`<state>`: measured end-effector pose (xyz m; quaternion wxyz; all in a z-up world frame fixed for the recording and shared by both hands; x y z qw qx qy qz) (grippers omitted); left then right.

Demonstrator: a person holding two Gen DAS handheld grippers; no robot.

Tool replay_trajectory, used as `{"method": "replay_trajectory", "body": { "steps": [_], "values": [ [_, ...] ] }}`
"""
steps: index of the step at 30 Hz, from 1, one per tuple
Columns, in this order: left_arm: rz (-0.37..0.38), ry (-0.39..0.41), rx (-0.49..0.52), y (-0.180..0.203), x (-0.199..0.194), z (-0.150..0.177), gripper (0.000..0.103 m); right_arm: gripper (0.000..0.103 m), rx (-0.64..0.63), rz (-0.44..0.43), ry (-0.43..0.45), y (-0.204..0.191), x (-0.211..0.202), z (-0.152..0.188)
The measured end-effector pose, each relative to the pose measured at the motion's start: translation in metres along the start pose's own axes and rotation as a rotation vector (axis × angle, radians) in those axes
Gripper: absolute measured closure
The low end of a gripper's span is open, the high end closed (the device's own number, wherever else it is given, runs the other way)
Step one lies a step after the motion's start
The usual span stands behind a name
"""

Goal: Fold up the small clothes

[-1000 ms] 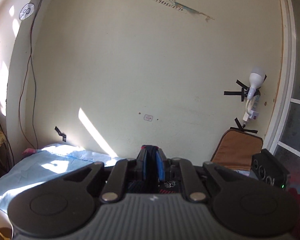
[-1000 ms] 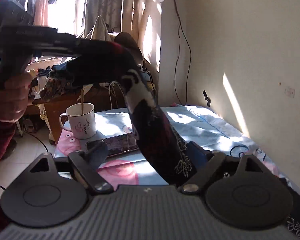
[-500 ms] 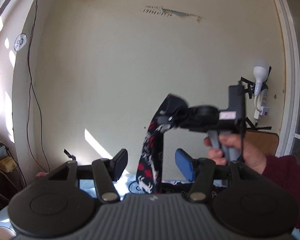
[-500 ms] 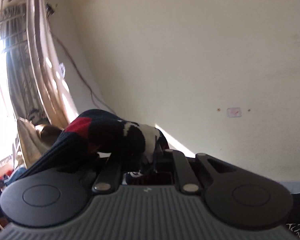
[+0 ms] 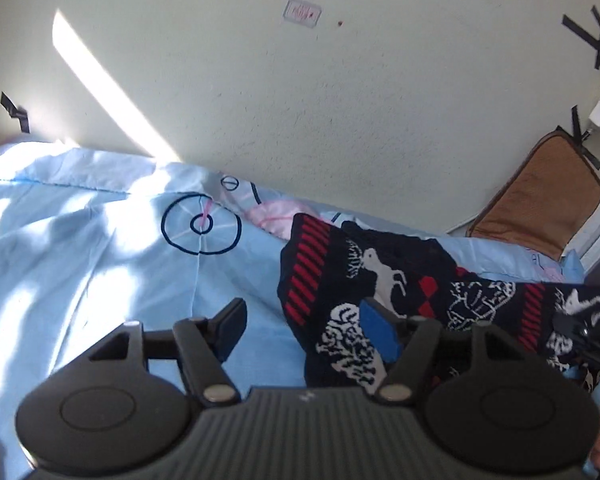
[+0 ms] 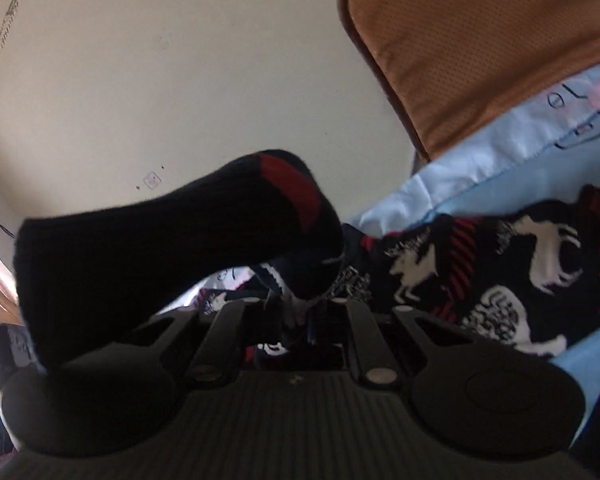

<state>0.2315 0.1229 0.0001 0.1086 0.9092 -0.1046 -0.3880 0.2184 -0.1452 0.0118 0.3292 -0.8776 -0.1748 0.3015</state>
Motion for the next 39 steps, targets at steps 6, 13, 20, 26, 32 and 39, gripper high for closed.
{"method": "replay_trajectory", "body": {
  "steps": [6,13,20,26,32,39],
  "values": [
    [0.046,-0.079,-0.082,0.001,0.065,-0.003,0.087,0.088,0.047,-0.041,0.004,0.021,-0.007,-0.008],
    [-0.047,0.118,-0.111,-0.012,0.041,-0.001,0.089,0.083,-0.004,-0.009,-0.022,0.03,0.007,-0.02],
    [-0.179,0.087,-0.005,-0.013,0.056,0.007,0.05,0.056,0.132,0.101,-0.041,0.079,0.001,-0.015],
    [-0.152,0.089,-0.043,-0.021,0.051,0.004,0.054,0.055,0.202,0.154,0.064,0.102,-0.032,-0.028],
    [-0.134,0.11,0.016,-0.009,0.047,0.006,0.086,0.095,0.215,0.196,0.073,0.107,-0.017,-0.041],
    [-0.111,0.122,-0.038,-0.02,0.039,0.002,0.088,0.095,0.004,0.074,0.227,0.057,-0.039,-0.062]
  ]
}}
Point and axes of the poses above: each gripper's, at about its wrist camera, not at the fingertips, and x roughly the way its jaws point, y to its right, z to its underside, the point moved 7 cm from there along x, roughly the way its jaws point, and after that the axes turned 4 degrees about x, right-handed, at the moved point
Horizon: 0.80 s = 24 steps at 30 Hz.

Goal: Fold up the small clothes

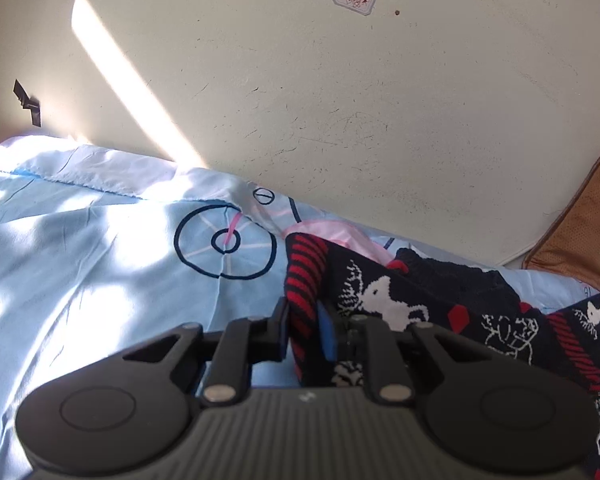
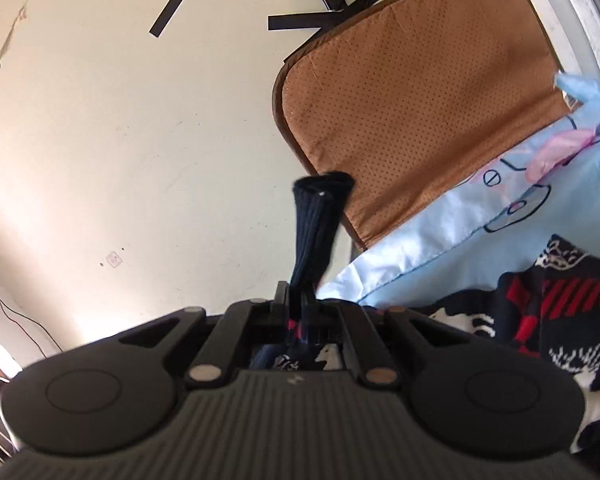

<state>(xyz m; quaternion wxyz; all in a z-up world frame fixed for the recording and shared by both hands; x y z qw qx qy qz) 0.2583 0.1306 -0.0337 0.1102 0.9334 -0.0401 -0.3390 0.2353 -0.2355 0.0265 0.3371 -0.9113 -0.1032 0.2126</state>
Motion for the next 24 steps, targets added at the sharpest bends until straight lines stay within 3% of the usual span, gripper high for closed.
{"method": "replay_trajectory", "body": {
  "steps": [4,5,9,14,16,20,24],
  "values": [
    [-0.027,-0.045,0.017,-0.001,0.009,0.006,0.083,0.091,0.056,0.218,-0.155,0.054,0.014,0.03],
    [-0.043,-0.041,0.036,0.0,0.009,0.007,0.08,0.092,0.093,0.233,-0.187,0.066,0.011,0.039],
    [-0.078,-0.034,0.036,-0.005,0.003,0.003,0.064,0.085,0.119,0.202,-0.07,0.07,-0.038,0.024],
    [-0.059,0.044,-0.105,-0.025,-0.027,-0.017,0.067,0.085,0.15,0.234,0.07,0.078,-0.108,0.007],
    [-0.006,0.079,-0.124,-0.019,-0.037,-0.022,0.067,0.085,0.153,0.275,0.111,0.084,-0.129,0.006],
    [0.118,0.09,-0.024,0.02,-0.044,-0.018,0.067,0.08,0.105,0.365,0.105,0.093,-0.138,0.012],
    [0.173,0.06,0.139,0.059,-0.038,0.002,0.067,0.051,0.054,0.375,0.045,0.09,-0.118,0.021]
  ]
}}
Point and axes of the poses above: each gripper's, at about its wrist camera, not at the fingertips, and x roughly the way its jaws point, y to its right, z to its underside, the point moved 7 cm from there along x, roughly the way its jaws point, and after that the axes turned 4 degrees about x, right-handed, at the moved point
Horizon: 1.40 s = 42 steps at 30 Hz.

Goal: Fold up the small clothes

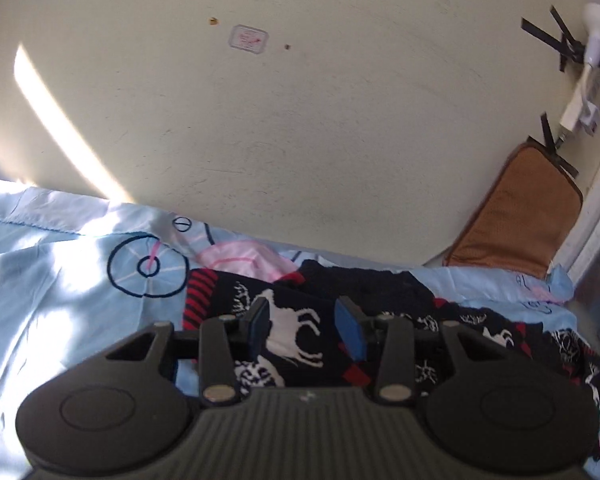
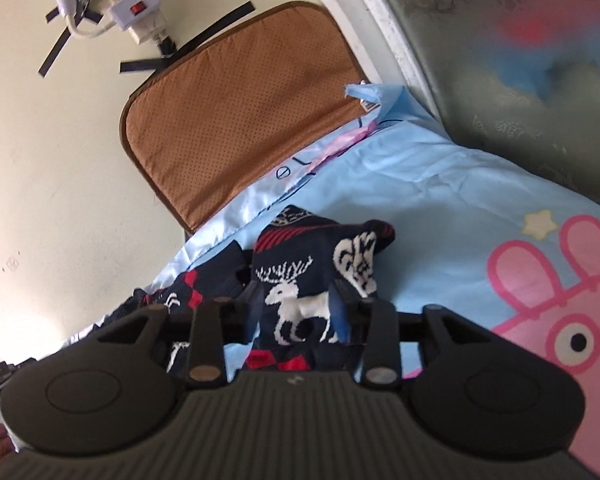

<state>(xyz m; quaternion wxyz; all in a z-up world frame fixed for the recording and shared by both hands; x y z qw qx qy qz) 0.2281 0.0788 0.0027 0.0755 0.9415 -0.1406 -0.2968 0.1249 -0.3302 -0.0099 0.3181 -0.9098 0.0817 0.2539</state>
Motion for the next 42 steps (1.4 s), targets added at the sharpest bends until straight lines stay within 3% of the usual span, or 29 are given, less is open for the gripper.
{"method": "replay_trajectory", "body": {
  "steps": [3,5,7,8,9,13,16,19,22,26,28,29,30,31,32,34,36,40,42],
  "values": [
    [0.02,-0.072,0.081,0.013,0.018,0.017,0.067,0.043,-0.171,0.036,-0.049,-0.019,0.019,0.014],
    [-0.013,-0.154,0.113,0.014,0.033,0.031,0.067,0.046,-0.238,0.074,-0.072,-0.02,0.033,0.021],
    [-0.011,-0.15,0.112,0.011,0.033,0.031,0.069,0.082,-0.276,0.114,-0.056,-0.014,0.039,0.022],
    [-0.004,-0.147,0.095,0.009,0.032,0.03,0.069,0.089,-0.246,0.104,-0.07,-0.011,0.04,0.018],
    [0.003,-0.145,0.078,0.005,0.031,0.03,0.069,0.09,-0.206,0.099,-0.078,-0.01,0.038,0.012],
    [0.033,-0.111,-0.02,-0.009,0.02,0.017,0.066,0.091,-0.049,-0.098,-0.05,-0.043,0.014,-0.029],
    [0.054,-0.06,-0.139,-0.031,0.005,0.0,0.064,0.091,-0.032,-0.265,-0.045,-0.102,0.003,-0.06],
    [0.071,-0.026,-0.249,-0.056,-0.005,-0.01,0.062,0.091,-0.071,-0.394,-0.096,-0.173,0.011,-0.067],
    [0.084,-0.007,-0.345,-0.078,-0.011,-0.014,0.058,0.091,-0.1,-0.48,-0.222,-0.239,0.041,-0.042],
    [0.087,-0.022,-0.399,-0.092,-0.009,-0.012,0.055,0.091,-0.148,-0.515,-0.36,-0.297,0.088,0.018],
    [0.088,-0.035,-0.399,-0.094,-0.005,-0.01,0.054,0.083,-0.166,-0.503,-0.435,-0.311,0.115,0.053],
    [0.091,-0.044,-0.399,-0.094,-0.003,-0.008,0.052,0.079,-0.224,-0.469,-0.479,-0.314,0.13,0.074],
    [0.093,-0.053,-0.397,-0.094,-0.001,-0.007,0.051,0.068,-0.288,-0.431,-0.524,-0.313,0.144,0.092],
    [0.093,-0.06,-0.395,-0.094,0.001,-0.006,0.05,0.066,-0.316,-0.381,-0.551,-0.305,0.154,0.103],
    [0.093,-0.067,-0.392,-0.093,0.004,-0.004,0.05,0.066,-0.3,-0.36,-0.554,-0.295,0.158,0.105],
    [0.097,-0.073,-0.388,-0.091,0.006,-0.003,0.049,0.066,-0.205,-0.402,-0.538,-0.271,0.153,0.091],
    [0.099,-0.082,-0.381,-0.088,0.008,-0.001,0.045,0.066,-0.154,-0.412,-0.459,-0.248,0.139,0.067],
    [0.128,-0.057,-0.341,-0.074,0.003,-0.005,0.041,0.066,-0.168,-0.332,-0.253,-0.193,0.107,0.016],
    [0.129,-0.044,-0.309,-0.063,0.003,-0.006,0.026,0.065,-0.196,-0.318,-0.217,-0.18,0.097,0.007]
  ]
}}
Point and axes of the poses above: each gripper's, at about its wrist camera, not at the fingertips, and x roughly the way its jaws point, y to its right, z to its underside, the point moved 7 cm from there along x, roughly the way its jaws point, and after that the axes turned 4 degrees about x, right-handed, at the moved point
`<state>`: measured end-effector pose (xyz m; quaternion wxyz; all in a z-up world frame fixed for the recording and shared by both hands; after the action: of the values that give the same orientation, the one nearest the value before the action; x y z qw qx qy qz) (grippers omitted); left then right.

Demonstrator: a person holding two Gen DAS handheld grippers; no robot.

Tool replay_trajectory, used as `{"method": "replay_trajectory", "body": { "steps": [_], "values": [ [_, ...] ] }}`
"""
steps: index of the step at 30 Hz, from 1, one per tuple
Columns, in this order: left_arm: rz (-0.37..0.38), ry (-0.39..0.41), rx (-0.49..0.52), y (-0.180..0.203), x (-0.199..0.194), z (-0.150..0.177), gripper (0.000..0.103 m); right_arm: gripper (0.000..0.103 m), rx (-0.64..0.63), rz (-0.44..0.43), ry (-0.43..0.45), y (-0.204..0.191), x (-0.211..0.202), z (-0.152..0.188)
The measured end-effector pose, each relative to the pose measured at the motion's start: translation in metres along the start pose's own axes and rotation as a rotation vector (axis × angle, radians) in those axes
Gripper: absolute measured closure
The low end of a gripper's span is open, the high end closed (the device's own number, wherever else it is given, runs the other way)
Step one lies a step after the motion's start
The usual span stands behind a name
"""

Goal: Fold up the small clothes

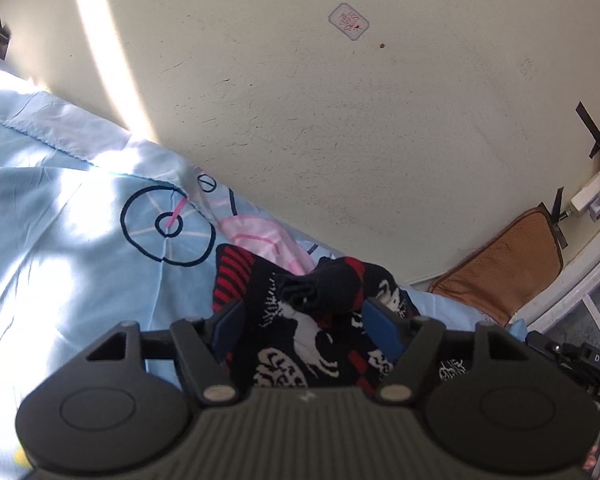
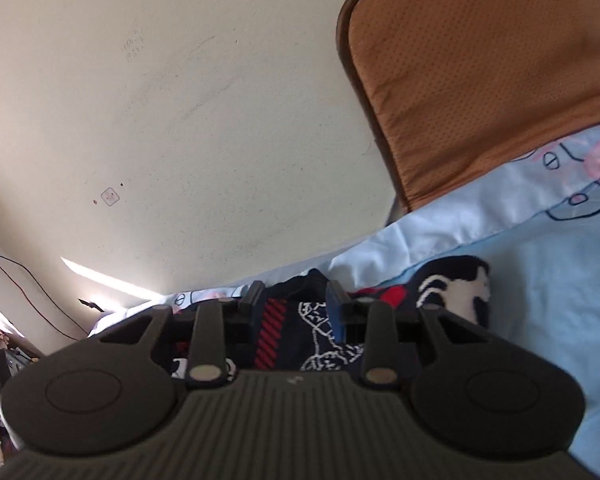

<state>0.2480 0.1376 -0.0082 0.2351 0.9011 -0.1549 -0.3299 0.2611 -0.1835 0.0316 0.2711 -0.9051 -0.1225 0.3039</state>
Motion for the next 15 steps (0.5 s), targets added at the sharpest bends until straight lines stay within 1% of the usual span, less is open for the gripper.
{"method": "replay_trajectory", "body": {
  "steps": [2,4,6,8,10,13,14,15],
  "values": [
    [-0.021,-0.001,0.021,0.005,0.004,0.003,0.025,0.064,-0.072,-0.006,-0.032,-0.009,0.001,0.011],
    [-0.045,-0.014,0.037,0.006,0.008,0.006,0.025,0.064,-0.202,-0.019,-0.078,-0.034,0.015,0.03],
    [-0.052,-0.015,0.036,0.004,0.009,0.006,0.025,0.063,-0.329,-0.043,-0.112,-0.063,0.034,0.051],
    [-0.041,-0.015,0.007,-0.002,0.007,0.004,0.025,0.063,-0.416,-0.079,-0.153,-0.09,0.061,0.072],
    [-0.035,-0.016,-0.027,-0.011,0.007,0.001,0.025,0.063,-0.473,-0.093,-0.182,-0.111,0.091,0.086],
    [-0.032,-0.014,-0.092,-0.026,0.007,-0.003,0.027,0.063,-0.585,-0.097,-0.174,-0.138,0.124,0.097],
    [-0.029,-0.01,-0.106,-0.029,0.006,-0.005,0.027,0.061,-0.623,-0.099,-0.171,-0.145,0.132,0.1],
    [-0.024,-0.006,-0.117,-0.032,0.005,-0.006,0.027,0.056,-0.655,-0.099,-0.182,-0.151,0.141,0.103]
  ]
}}
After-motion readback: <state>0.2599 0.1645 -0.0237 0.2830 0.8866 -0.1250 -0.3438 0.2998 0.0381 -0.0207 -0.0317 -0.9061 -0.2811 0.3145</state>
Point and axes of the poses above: each gripper's, at about its wrist camera, not at the fingertips, and x roughly the way its jaws point, y to its right, z to its underside, the point moved 7 cm from there along x, roughly the way its jaws point, and after that the axes turned 4 degrees about x, right-handed, at the moved point
